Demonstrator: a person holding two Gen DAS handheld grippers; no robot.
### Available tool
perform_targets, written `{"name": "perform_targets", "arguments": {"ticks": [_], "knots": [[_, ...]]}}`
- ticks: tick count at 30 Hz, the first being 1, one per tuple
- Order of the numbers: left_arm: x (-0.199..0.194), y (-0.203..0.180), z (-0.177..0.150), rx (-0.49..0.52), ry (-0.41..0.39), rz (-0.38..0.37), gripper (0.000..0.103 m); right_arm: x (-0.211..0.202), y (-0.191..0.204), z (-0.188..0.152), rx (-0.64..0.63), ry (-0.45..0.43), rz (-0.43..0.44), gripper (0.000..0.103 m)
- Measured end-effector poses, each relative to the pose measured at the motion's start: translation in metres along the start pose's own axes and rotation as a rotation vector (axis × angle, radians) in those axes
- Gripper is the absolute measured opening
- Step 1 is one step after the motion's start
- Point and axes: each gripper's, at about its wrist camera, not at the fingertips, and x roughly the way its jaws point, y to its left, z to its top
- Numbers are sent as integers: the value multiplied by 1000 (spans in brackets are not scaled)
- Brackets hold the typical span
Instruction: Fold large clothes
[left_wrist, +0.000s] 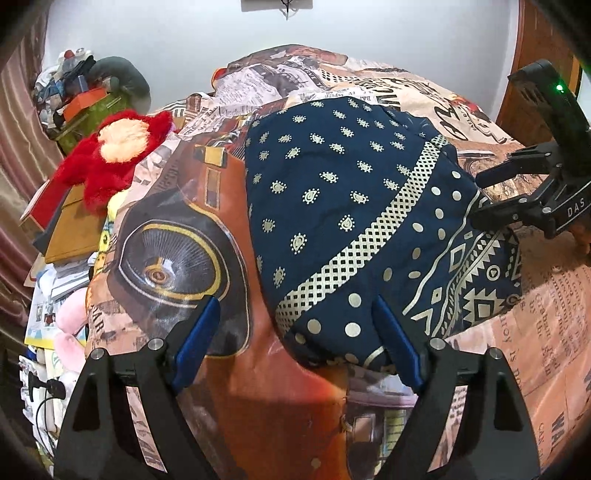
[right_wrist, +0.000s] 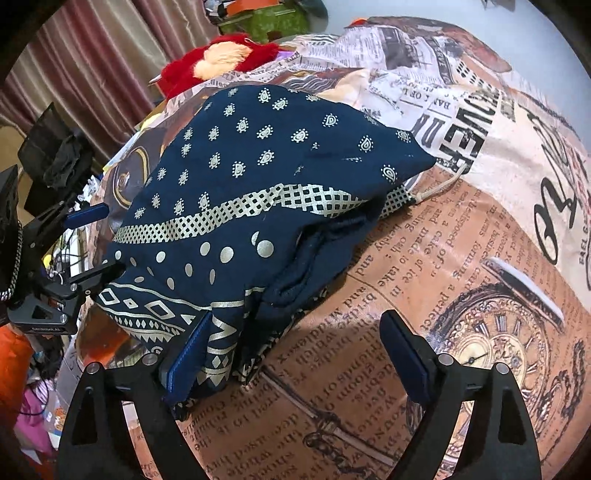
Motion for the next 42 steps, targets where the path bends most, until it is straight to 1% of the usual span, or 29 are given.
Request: {"name": "perform_targets", "arguments": {"ticks": [3, 7, 11, 14, 16, 17, 19, 21, 24, 25, 28, 31, 34, 37, 40, 42], "knots": [[-2, 1, -2, -9, 2, 3, 85, -5, 0, -4, -6, -3, -7, 89], [-7, 0, -4, -6, 2, 27, 85, -12, -3, -9, 10, -2, -13, 89], [-18, 2, -3, -26, 8, 63, 85, -30, -2, -19, 21, -19, -72, 89], [-34, 2, 2, -35, -7, 96, 85, -58, 3, -31, 46, -103, -78, 89], [-49, 0, 10, -49, -37, 113, 85, -77, 7, -37, 70, -163, -76, 89], [-56, 0, 13, -56, -50, 110, 85, -89, 9, -39, 85, -198, -75, 89], [-78, -5, 23, -75, -97, 102, 85, -110, 15, -41, 100, -260, -72, 89], [-102, -10, 33, -86, -157, 103, 85, -138, 24, -41, 105, -342, -68, 89], [-146, -22, 46, -86, -270, 111, 85, -177, 41, -41, 99, -462, -65, 89], [-165, -28, 50, -89, -318, 105, 85, -192, 48, -41, 93, -508, -67, 89], [-206, -39, 56, -93, -426, 73, 85, -231, 68, -47, 76, -632, -90, 89], [-248, -55, 55, -81, -532, 75, 85, -264, 89, -57, 58, -749, -107, 89], [-282, -68, 50, -81, -618, 78, 85, -294, 109, -71, 34, -854, -111, 89], [-308, -77, 44, -93, -681, 79, 85, -315, 126, -86, 23, -933, -126, 89], [-329, -86, 35, -112, -740, 121, 85, -333, 140, -104, 33, -1006, -136, 89], [-339, -92, 27, -129, -767, 145, 85, -341, 148, -115, 44, -1042, -161, 89]]}}
